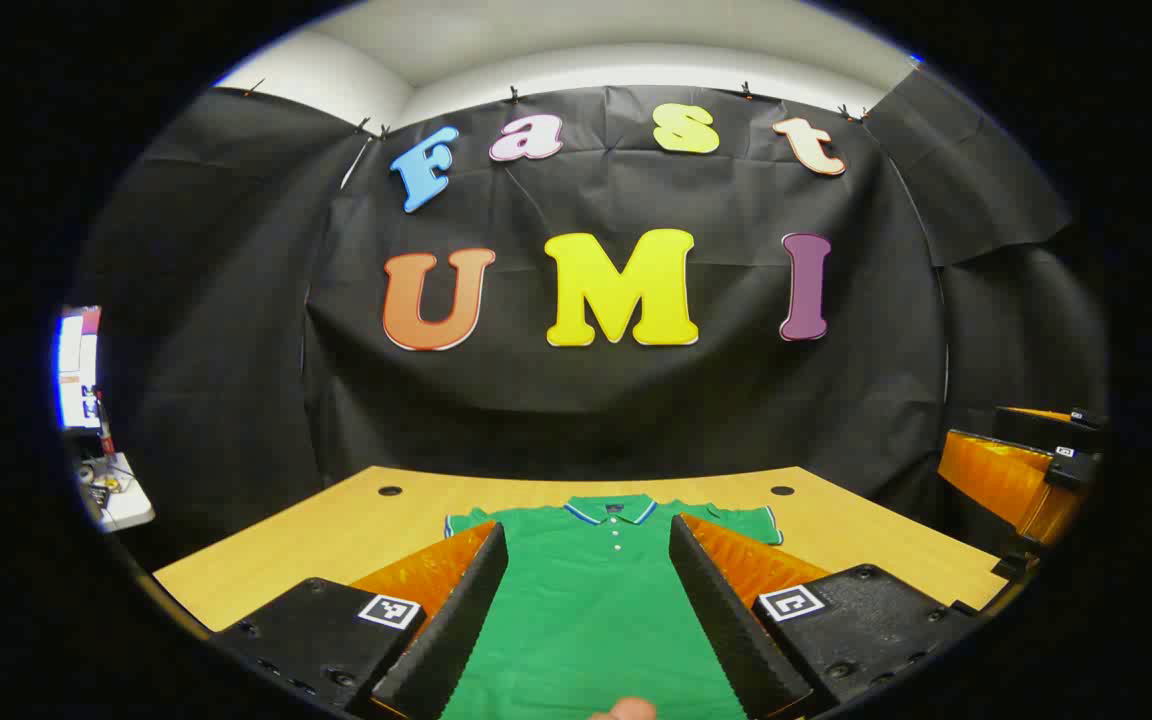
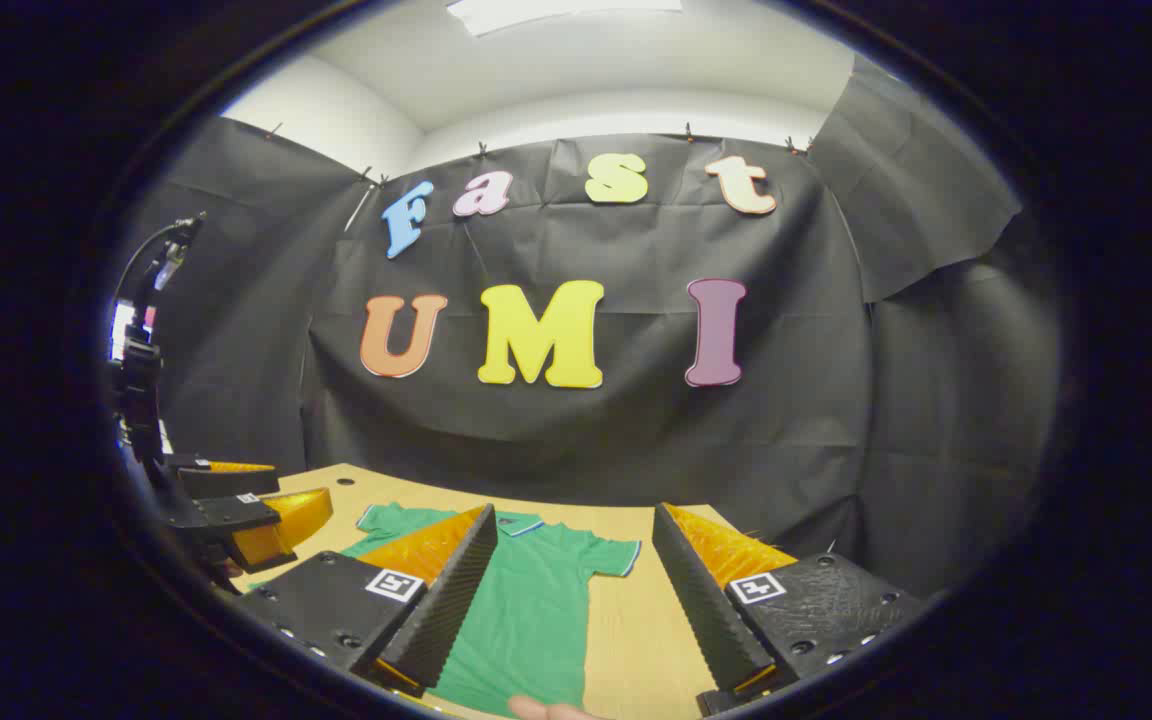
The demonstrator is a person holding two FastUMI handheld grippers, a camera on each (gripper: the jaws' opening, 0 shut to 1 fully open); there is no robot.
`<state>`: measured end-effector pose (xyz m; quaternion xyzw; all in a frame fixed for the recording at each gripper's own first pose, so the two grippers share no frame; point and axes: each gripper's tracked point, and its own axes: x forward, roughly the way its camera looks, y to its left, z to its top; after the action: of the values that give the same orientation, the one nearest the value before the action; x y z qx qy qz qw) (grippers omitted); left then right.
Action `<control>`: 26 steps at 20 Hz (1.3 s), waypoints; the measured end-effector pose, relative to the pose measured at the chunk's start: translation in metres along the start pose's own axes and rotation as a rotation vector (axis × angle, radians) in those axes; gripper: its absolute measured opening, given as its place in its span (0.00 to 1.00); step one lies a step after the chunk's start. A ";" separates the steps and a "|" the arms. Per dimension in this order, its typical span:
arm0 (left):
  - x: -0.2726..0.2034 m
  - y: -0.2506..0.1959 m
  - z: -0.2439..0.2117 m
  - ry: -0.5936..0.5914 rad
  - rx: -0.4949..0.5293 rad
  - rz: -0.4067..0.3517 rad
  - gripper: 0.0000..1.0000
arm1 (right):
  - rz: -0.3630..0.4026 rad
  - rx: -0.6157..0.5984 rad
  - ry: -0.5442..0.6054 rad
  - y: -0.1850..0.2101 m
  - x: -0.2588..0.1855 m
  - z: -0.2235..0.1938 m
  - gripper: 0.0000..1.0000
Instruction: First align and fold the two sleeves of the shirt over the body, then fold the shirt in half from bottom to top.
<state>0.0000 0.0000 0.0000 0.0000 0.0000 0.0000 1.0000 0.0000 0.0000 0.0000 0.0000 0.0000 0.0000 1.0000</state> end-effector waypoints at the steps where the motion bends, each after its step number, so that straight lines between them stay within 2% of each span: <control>1: -0.001 0.006 -0.001 0.004 0.002 0.020 1.00 | 0.004 -0.002 0.010 0.003 0.001 -0.002 0.95; 5: 0.000 0.017 0.002 -0.011 0.038 0.054 1.00 | 0.000 0.003 0.022 0.009 -0.001 -0.010 0.95; 10: -0.004 0.012 0.009 -0.048 0.078 0.037 1.00 | 0.008 -0.015 0.045 0.019 -0.003 -0.019 0.94; 19: 0.004 0.023 0.000 -0.016 0.091 0.059 1.00 | 0.035 -0.024 0.085 0.038 0.000 -0.042 0.95; 23: 0.007 0.026 -0.004 -0.003 0.079 0.054 1.00 | 0.021 0.001 0.104 0.033 0.013 -0.051 0.95; 26: 0.009 0.030 -0.007 0.005 0.069 0.060 1.00 | -0.019 0.010 0.111 0.012 0.041 -0.052 0.96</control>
<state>0.0092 0.0297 -0.0066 0.0346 0.0025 0.0302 0.9989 0.0405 0.0118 -0.0522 0.0050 0.0555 -0.0096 0.9984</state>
